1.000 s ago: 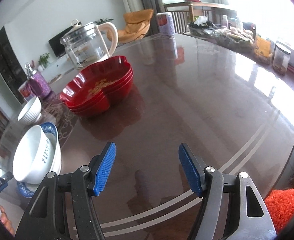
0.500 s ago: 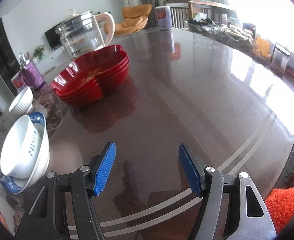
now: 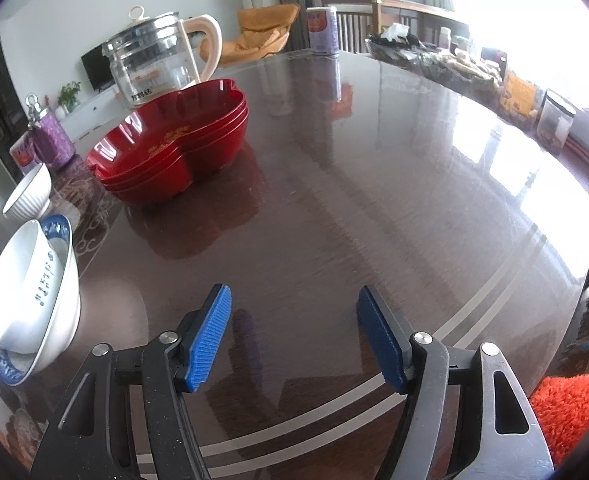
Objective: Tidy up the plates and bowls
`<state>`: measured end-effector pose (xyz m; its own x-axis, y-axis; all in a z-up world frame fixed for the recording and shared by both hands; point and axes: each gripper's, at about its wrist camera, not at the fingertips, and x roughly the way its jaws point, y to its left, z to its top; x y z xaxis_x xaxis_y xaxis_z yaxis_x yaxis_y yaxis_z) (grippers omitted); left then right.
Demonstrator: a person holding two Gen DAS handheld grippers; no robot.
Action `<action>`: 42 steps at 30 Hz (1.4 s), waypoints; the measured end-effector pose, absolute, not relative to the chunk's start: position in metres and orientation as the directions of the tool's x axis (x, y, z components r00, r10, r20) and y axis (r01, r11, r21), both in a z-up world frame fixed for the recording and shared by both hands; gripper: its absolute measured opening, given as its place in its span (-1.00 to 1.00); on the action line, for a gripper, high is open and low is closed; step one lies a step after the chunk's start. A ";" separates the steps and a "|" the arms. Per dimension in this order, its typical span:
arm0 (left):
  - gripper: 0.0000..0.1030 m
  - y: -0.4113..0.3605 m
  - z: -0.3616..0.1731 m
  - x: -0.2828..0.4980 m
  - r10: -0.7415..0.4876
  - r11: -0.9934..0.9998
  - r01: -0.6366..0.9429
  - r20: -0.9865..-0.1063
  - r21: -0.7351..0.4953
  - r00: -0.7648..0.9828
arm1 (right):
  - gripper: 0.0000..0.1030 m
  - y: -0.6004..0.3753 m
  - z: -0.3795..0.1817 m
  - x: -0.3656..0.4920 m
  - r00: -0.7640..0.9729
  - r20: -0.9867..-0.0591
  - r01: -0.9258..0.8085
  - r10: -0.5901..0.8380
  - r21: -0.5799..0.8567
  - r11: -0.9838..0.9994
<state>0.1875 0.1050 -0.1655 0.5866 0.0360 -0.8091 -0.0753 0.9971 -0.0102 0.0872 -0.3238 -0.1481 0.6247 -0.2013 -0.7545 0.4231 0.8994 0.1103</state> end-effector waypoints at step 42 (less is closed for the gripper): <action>0.99 0.102 -0.166 0.189 0.027 0.998 -0.060 -0.814 -0.010 0.580 | 0.57 -0.310 -0.154 0.095 0.595 -0.759 0.406 -0.265 -0.001 0.914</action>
<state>0.1894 0.1025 -0.1662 0.5800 0.0271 -0.8141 -0.0605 0.9981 -0.0099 0.0950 -0.3098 -0.1540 0.5946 -0.2653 -0.7589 0.4063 0.9137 -0.0011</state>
